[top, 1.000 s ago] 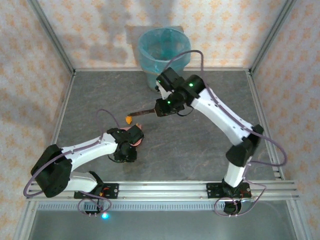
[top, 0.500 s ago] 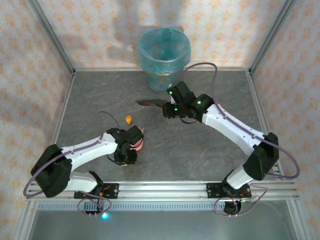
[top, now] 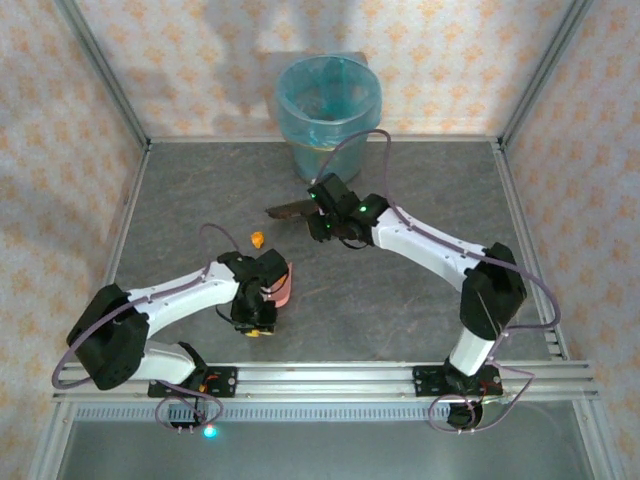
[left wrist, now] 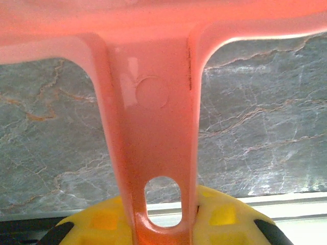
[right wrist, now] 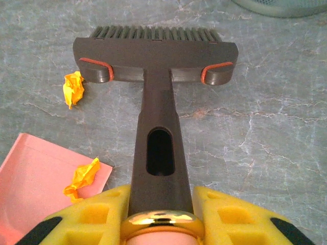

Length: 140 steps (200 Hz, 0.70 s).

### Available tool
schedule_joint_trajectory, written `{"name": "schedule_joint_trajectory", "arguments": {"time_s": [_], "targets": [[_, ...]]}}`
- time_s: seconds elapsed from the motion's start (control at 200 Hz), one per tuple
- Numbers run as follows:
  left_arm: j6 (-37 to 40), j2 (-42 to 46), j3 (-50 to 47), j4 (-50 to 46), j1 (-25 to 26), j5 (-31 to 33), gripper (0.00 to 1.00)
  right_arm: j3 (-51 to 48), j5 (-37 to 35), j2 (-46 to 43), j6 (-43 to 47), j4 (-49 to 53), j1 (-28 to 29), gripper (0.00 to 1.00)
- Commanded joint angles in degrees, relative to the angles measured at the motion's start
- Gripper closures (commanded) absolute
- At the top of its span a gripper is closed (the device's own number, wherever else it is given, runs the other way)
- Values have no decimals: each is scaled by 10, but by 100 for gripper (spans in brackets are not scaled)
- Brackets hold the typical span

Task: Sweep away the paper scraps from the table

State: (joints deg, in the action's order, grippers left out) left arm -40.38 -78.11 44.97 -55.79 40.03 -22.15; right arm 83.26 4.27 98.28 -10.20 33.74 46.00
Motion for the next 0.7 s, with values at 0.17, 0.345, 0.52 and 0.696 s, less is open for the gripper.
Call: {"name": "schedule_joint_trajectory", "arguments": {"time_s": [0.17,0.345,0.52,0.696], "targets": [[31,-14,28,-74,-44,-25,100,16,5,17,10,-39,12,100],[44,-21,31,-75,-72,-37,100,36,21,49,11,-45,16,100],[50,-36,41,-73,-79,-35,100,59,18,75,34,-11,32,100],[49,-42,48,-68,-86,-29,100,32,26,42,30,7,41,100]]}}
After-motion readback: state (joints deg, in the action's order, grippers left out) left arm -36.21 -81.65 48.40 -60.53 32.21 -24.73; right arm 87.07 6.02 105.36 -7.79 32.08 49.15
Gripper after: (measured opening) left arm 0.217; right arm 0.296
